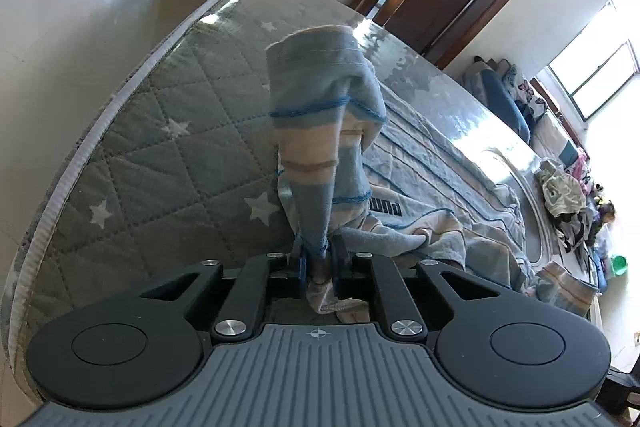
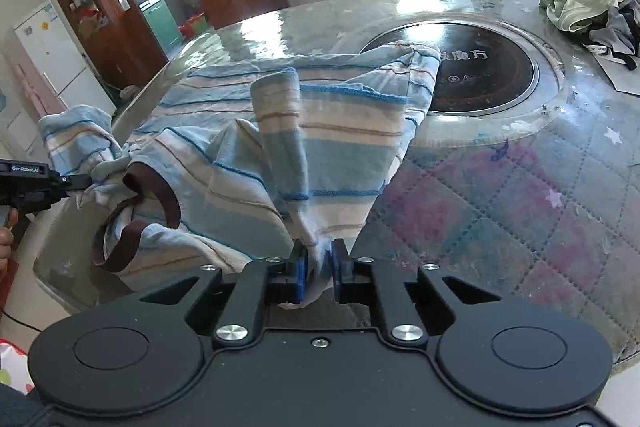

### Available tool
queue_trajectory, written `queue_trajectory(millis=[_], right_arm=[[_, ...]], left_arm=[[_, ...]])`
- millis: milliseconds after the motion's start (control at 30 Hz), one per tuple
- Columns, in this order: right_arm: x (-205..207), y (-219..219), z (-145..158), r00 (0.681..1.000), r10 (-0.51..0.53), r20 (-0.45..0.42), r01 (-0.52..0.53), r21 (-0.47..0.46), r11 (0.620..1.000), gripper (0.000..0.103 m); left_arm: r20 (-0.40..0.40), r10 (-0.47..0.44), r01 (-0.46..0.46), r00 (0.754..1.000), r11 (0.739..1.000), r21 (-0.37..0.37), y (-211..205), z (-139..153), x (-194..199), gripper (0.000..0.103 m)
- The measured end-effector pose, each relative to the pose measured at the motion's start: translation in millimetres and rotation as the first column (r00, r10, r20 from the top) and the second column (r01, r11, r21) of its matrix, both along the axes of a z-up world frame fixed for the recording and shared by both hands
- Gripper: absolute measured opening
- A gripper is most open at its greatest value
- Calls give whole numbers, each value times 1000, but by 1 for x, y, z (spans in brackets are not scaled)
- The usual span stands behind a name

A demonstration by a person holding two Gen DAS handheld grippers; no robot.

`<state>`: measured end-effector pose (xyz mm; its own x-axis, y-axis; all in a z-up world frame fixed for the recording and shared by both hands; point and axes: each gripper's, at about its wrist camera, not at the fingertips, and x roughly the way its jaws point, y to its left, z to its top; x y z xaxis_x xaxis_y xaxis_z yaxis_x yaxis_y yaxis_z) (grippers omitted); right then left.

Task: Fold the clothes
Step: 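Lift the shirt high with both grippers and shake it out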

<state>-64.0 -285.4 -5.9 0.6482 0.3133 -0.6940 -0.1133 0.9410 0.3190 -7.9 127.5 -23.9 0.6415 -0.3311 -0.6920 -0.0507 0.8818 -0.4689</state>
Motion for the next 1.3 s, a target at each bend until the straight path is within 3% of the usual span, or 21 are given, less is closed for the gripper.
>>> queue_trajectory(millis=[200, 433, 633, 800, 833, 967, 1100, 1167, 1300], right_arm=[[2, -15, 9, 999, -32, 9, 30, 178, 984, 8], [3, -22, 29, 992, -75, 98, 51, 233, 971, 5], [2, -35, 50, 979, -109, 172, 62, 259, 964, 5], [2, -19, 56, 973, -64, 220, 55, 46, 997, 7], [-1, -17, 58, 972, -51, 230, 51, 9, 999, 11], [-11, -17, 68, 965, -10, 261, 38, -100, 994, 45], [-18, -15, 74, 964, 63, 257, -26, -147, 989, 46], [-19, -7, 72, 962, 146, 231, -110, -161, 981, 46], [-22, 26, 54, 926, 340, 161, -297, -242, 924, 46]], left_arm=[[74, 2, 1, 997, 1000, -29, 4, 19, -1, 8], [113, 18, -13, 993, 999, -40, 9, 33, -1, 7], [166, 30, -14, 986, 995, -102, 21, 54, -3, 7], [168, 16, -4, 986, 998, -67, 18, 55, -6, 7], [155, 15, -5, 988, 998, -65, 18, 51, -6, 7], [120, 27, -20, 992, 998, -65, 23, 40, -4, 7], [100, 35, -29, 994, 998, -60, 24, 32, -3, 8], [93, 35, -29, 995, 998, -61, 23, 30, -2, 7], [83, 26, -21, 996, 998, -57, 21, 25, -1, 8]])
